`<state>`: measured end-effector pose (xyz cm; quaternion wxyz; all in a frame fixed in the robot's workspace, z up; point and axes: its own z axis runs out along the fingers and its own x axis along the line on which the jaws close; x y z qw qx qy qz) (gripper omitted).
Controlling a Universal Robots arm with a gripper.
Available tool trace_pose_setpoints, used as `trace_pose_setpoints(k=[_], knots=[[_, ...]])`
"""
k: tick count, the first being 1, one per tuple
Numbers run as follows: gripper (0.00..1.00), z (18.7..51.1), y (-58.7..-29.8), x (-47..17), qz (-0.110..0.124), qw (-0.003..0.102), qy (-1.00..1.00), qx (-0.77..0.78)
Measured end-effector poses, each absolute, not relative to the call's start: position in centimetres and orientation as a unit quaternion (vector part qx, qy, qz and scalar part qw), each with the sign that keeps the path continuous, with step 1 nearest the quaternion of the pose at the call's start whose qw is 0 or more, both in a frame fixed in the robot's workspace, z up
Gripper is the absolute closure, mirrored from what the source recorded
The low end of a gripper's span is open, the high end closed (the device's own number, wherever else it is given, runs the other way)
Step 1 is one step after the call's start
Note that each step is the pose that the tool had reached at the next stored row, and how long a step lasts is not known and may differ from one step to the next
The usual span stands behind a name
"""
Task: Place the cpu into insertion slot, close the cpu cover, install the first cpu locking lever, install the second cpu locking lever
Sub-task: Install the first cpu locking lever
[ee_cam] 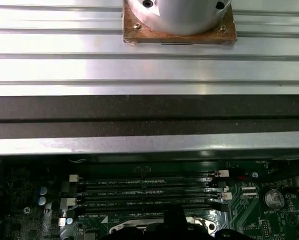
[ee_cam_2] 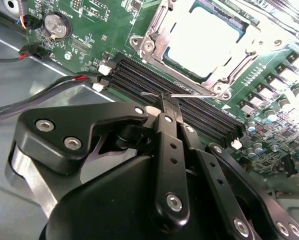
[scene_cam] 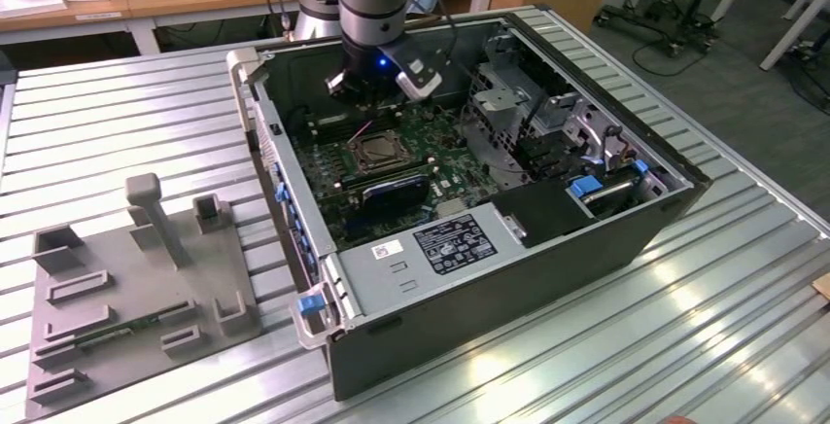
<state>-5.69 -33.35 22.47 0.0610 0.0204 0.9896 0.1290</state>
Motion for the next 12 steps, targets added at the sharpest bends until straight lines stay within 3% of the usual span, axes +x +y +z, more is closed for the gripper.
trace_pose_setpoints(k=[12], knots=[[0.89,22.14,-33.35,-5.69,0.129,0.061,0.99,0.02]])
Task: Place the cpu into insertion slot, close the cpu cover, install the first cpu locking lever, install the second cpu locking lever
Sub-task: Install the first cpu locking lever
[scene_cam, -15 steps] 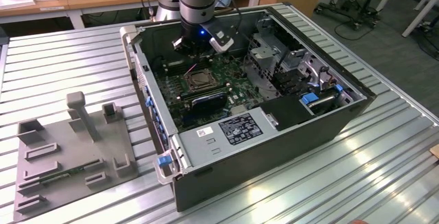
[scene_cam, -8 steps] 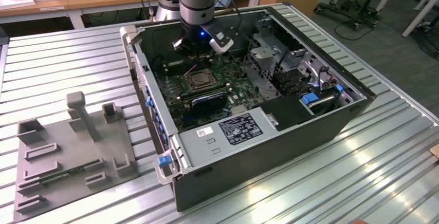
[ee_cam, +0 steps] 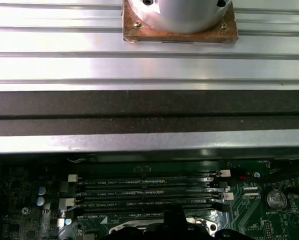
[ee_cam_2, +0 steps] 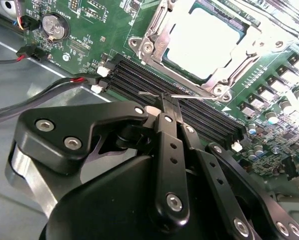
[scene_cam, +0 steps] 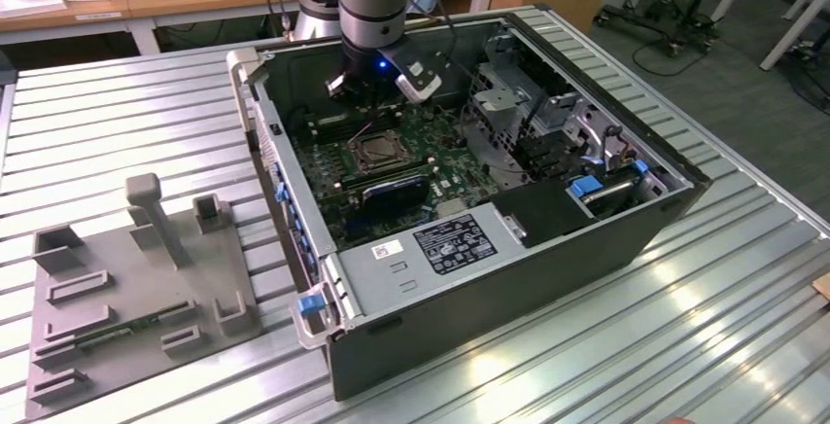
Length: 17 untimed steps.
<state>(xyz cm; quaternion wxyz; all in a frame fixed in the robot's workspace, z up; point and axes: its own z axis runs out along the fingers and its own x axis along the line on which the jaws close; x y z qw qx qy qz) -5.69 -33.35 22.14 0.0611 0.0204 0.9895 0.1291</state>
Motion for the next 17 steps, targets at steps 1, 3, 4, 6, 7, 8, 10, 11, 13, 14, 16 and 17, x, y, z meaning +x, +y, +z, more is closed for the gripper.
trace_pose_setpoints(k=[1,3,4,6,7,8,10,11,13,14,16,17], knots=[[0.89,22.1,-33.35,-5.69,0.129,0.061,0.99,0.02],[0.89,21.99,-33.36,-5.69,0.129,0.061,0.99,0.02],[0.89,21.93,-33.36,-5.69,0.129,0.061,0.99,0.02],[0.89,21.88,-33.36,-5.7,0.129,0.061,0.99,0.02],[0.89,21.87,-33.36,-5.7,0.129,0.061,0.99,0.02],[0.89,21.81,-33.36,-5.69,0.129,0.061,0.99,0.02],[0.89,21.68,-33.36,-5.69,0.129,0.061,0.99,0.02],[0.89,21.61,-33.36,-5.7,0.129,0.061,0.99,0.02],[0.89,21.46,-33.36,-5.69,0.129,0.061,0.99,0.02],[0.89,21.37,-33.36,-5.69,0.129,0.061,0.99,0.02],[0.89,21.22,-33.36,-5.69,0.129,0.061,0.99,0.02],[0.89,21.14,-33.36,-5.7,0.129,0.061,0.99,0.02]])
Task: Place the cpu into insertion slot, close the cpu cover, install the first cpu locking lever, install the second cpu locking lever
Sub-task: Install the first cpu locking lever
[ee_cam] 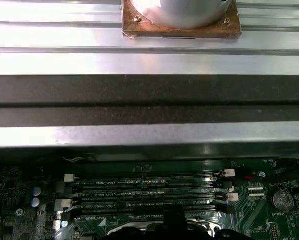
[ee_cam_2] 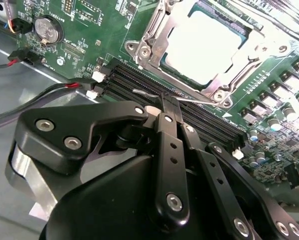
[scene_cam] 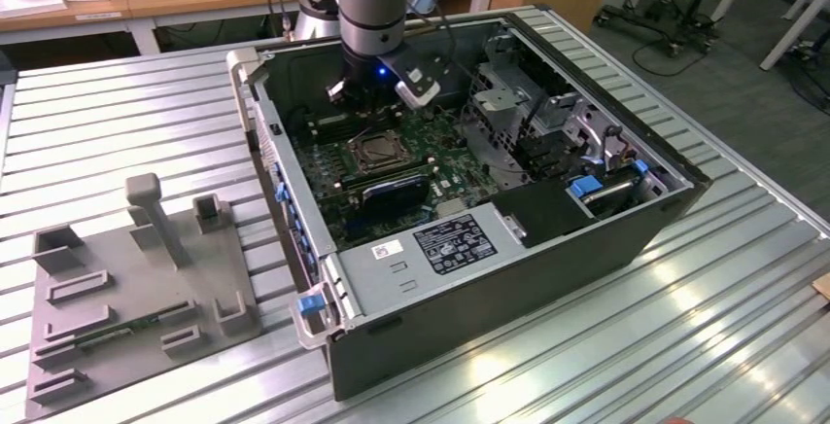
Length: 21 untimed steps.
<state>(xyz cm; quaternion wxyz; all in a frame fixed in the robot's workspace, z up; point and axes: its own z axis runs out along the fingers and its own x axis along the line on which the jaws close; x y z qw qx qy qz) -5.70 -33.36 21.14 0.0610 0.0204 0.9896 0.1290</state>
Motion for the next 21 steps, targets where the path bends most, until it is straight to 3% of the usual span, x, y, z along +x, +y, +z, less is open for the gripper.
trace_pose_setpoints(k=[21], knots=[[0.89,20.53,-33.12,-5.3,0.127,0.061,0.99,0.02]])
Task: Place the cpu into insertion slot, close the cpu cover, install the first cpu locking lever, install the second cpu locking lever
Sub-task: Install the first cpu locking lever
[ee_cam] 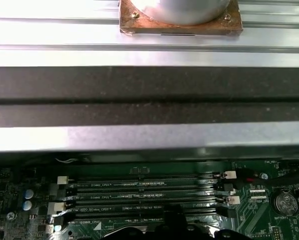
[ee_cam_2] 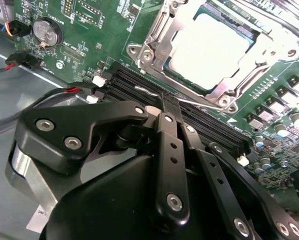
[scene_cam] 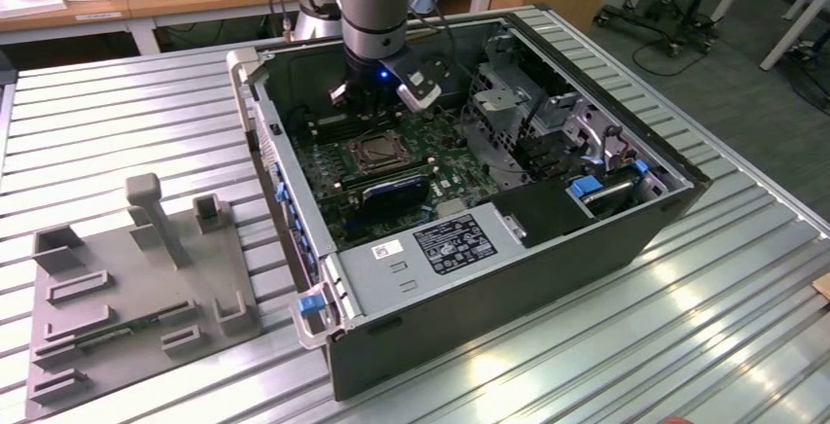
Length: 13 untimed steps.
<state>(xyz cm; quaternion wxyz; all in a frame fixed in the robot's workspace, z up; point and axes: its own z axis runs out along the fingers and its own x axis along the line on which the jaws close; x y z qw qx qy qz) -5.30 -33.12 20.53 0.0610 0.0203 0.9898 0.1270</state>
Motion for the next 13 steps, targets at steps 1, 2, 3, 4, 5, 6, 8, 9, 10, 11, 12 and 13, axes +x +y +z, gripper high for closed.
trace_pose_setpoints(k=[1,2,3,4,5,6,8,9,10,11,12,13], knots=[[0.89,20.53,-33.11,-5.22,0.127,0.061,0.99,0.02],[0.89,20.52,-33.1,-5.13,0.127,0.061,0.99,0.02],[0.89,20.52,-33.09,-5.03,0.127,0.061,0.99,0.02],[0.89,20.52,-33.09,-4.94,0.127,0.061,0.99,0.02],[0.89,20.52,-33.08,-4.87,0.127,0.061,0.99,0.02],[0.89,20.52,-33.07,-4.81,0.127,0.061,0.99,0.02],[0.89,20.52,-33.05,-4.72,0.127,0.061,0.99,0.02],[0.89,20.52,-33.03,-4.7,0.127,0.061,0.99,0.02],[0.89,20.52,-33.0,-4.7,0.127,0.061,0.99,0.02],[0.89,20.52,-32.97,-4.7,0.127,0.061,0.99,0.02],[0.89,20.52,-32.97,-4.69,0.127,0.061,0.99,0.02],[0.89,20.52,-32.96,-4.69,0.127,0.061,0.99,0.02]])
